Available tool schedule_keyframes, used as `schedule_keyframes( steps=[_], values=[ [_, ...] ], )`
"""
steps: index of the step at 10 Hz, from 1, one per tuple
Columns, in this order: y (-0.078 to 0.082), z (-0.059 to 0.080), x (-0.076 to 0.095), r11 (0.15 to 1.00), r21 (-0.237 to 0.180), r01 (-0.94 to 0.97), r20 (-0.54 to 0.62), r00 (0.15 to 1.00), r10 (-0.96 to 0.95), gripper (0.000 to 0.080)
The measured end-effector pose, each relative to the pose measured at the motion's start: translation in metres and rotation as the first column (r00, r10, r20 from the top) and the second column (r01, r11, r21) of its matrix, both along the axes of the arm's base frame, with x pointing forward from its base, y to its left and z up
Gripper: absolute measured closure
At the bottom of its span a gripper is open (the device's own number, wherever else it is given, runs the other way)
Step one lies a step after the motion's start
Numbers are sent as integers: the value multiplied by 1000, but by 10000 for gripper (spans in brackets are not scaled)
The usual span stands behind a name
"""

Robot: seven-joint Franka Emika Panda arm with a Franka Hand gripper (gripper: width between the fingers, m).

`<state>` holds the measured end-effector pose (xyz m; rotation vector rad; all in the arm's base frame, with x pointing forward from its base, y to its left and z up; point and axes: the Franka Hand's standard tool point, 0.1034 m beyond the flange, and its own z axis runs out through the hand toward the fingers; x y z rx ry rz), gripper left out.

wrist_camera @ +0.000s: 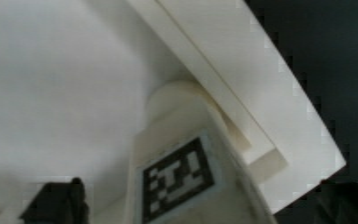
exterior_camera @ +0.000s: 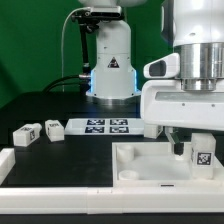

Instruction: Assemble one leg

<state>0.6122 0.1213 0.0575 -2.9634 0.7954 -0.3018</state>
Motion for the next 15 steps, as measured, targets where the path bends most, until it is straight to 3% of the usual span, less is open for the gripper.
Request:
schedule_keyframes(
  steps=[2, 4, 5, 6, 8, 9, 12, 15],
  values=[
    [1, -1, -3, 970, -57, -235, -9, 972, 235, 151],
    [1, -1, -5, 930, -91, -355, -22, 935, 355, 151],
    [1, -1, -5, 934, -89, -345, -23, 939, 344, 265],
    [0, -1, -5, 935, -90, -344, -23, 939, 344, 265],
    [0, -2, -5, 934, -90, -345, -23, 939, 344, 511],
    [0, -2, -5, 935, -90, -344, -23, 939, 344, 511],
    [0, -1, -5, 976, -61, -207, -12, 978, 206, 511],
    [1, 0, -4, 973, 25, 228, 1, 974, -229, 509]
  ],
)
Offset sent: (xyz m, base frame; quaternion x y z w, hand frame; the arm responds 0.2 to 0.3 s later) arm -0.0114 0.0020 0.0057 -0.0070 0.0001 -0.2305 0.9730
